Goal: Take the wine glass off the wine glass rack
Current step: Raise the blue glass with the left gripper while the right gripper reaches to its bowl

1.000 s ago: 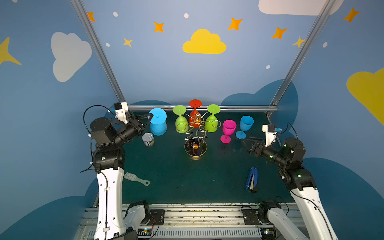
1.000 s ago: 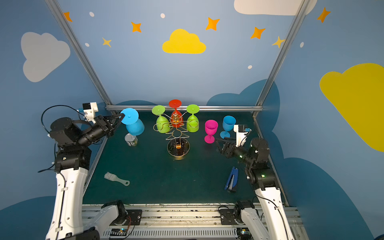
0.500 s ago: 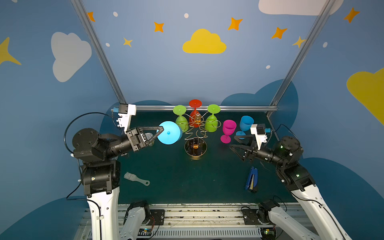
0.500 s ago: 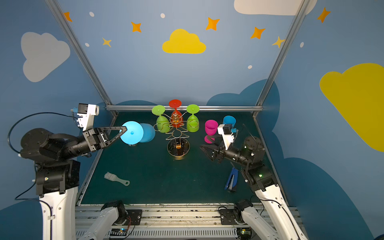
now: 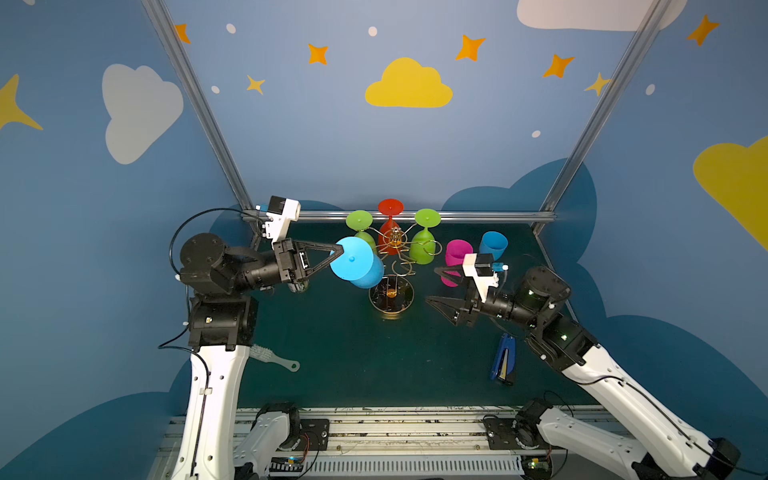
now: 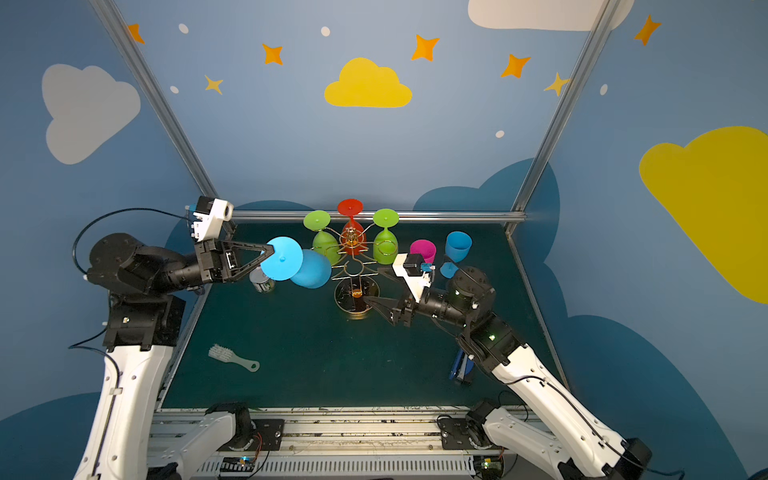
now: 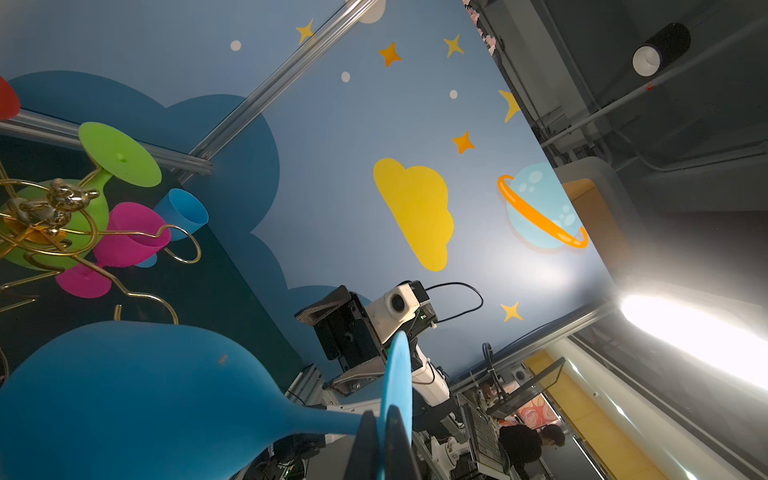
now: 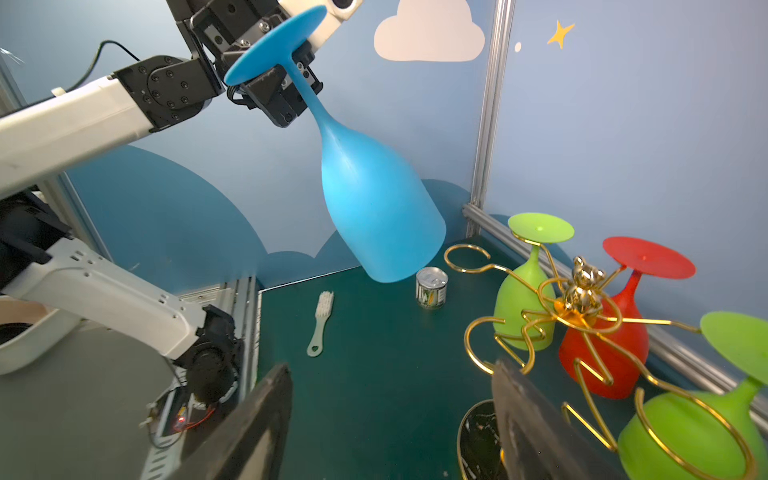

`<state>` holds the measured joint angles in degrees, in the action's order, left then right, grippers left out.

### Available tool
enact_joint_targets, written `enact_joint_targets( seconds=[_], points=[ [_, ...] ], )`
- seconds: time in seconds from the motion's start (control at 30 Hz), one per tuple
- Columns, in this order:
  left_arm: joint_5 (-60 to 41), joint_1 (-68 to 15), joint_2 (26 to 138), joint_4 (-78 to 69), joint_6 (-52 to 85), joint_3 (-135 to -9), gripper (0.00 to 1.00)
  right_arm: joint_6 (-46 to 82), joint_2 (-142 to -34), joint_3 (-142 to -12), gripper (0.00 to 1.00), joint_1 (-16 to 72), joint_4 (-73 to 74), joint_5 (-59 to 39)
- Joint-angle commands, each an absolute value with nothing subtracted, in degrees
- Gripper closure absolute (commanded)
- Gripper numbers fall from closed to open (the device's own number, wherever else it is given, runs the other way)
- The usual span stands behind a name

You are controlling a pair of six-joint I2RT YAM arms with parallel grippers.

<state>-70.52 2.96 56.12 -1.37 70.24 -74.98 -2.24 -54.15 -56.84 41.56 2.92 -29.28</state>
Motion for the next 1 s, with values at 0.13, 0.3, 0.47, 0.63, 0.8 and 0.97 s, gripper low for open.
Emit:
enact_joint_targets(
  seconds=[0.13, 0.3, 0.47, 0.63, 0.8, 0.97],
  points=[
    [-67.6, 1.9, 57.8, -6.4, 73.8, -75.7, 0.97, -10.3, -60.3, -60.4, 0.19, 47.3, 14.1, -21.4],
    [-67.0, 1.4, 58.7, -8.1, 76.1, -75.3, 0.97, -12.8, -63.4, -60.5, 0.18, 49.8, 19.4, -18.3],
    [-66.6, 0.4, 59.1, -8.7, 77.1, -75.5, 0.97, -13.0, -66.2, -62.1, 0.17, 50.8, 21.9, -18.0],
    [-65.4, -0.9, 59.3, -8.6, 76.9, -75.2, 0.97, -12.7, -69.8, -63.8, 0.17, 51.3, 24.4, -17.1],
    [-64.9, -2.0, 60.0, -8.7, 76.7, -75.3, 0.97, -12.6, -73.3, -66.4, 0.16, 51.6, 25.4, -18.0],
    [-64.0, -3.0, 60.0, -8.7, 76.3, -74.8, 0.97, -12.0, -77.0, -69.9, 0.17, 52.0, 25.0, -18.9]
  ],
)
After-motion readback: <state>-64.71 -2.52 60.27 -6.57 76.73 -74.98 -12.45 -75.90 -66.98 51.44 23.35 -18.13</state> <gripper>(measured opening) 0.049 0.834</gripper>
